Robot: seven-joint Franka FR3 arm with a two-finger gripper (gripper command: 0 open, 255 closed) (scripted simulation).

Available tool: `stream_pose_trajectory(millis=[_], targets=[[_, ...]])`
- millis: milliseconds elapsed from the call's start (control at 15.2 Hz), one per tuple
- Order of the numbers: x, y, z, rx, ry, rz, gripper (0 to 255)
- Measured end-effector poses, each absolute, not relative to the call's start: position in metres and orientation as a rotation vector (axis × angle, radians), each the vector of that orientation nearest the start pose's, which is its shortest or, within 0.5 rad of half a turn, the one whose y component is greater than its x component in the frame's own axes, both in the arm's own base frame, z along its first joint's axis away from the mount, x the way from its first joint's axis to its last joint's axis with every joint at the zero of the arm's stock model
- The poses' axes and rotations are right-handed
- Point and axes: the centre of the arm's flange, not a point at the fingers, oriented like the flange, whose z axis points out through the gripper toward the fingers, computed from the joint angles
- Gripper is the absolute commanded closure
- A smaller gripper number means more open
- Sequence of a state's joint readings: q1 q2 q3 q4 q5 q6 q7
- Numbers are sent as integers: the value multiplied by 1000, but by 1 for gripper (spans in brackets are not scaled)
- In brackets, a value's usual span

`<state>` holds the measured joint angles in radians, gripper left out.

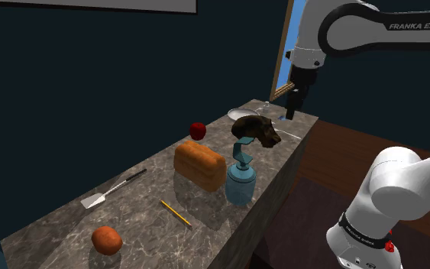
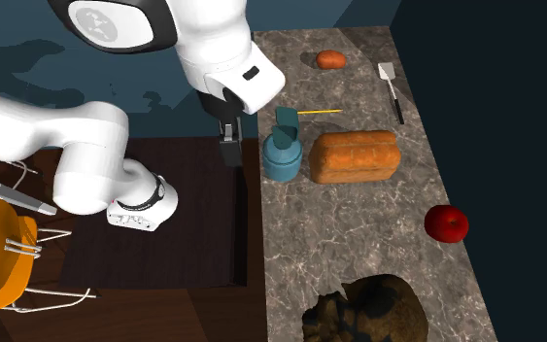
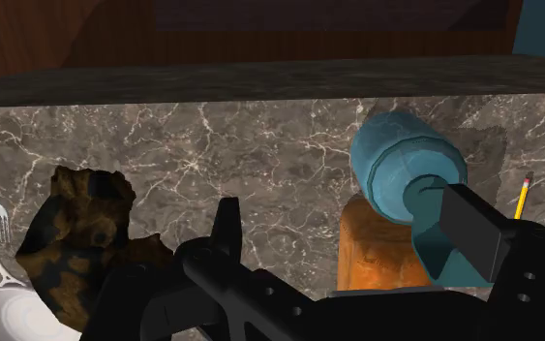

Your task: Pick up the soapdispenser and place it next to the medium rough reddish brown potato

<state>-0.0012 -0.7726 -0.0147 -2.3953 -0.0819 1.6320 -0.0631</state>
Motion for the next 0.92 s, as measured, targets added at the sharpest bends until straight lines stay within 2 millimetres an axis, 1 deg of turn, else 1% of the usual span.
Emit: stream_pose_trajectory(millis=[66, 264, 462, 528, 594, 924], targets=[[315, -14, 573, -3212, -90, -11, 0], [315, 1, 553, -3201, -92, -73, 0], [316, 21, 523, -3184, -94, -161, 0], [320, 29, 515, -3177, -94, -191, 0], [318, 38, 505, -3171, -94, -223, 0], [327, 76, 457, -3132, -95, -372, 0]])
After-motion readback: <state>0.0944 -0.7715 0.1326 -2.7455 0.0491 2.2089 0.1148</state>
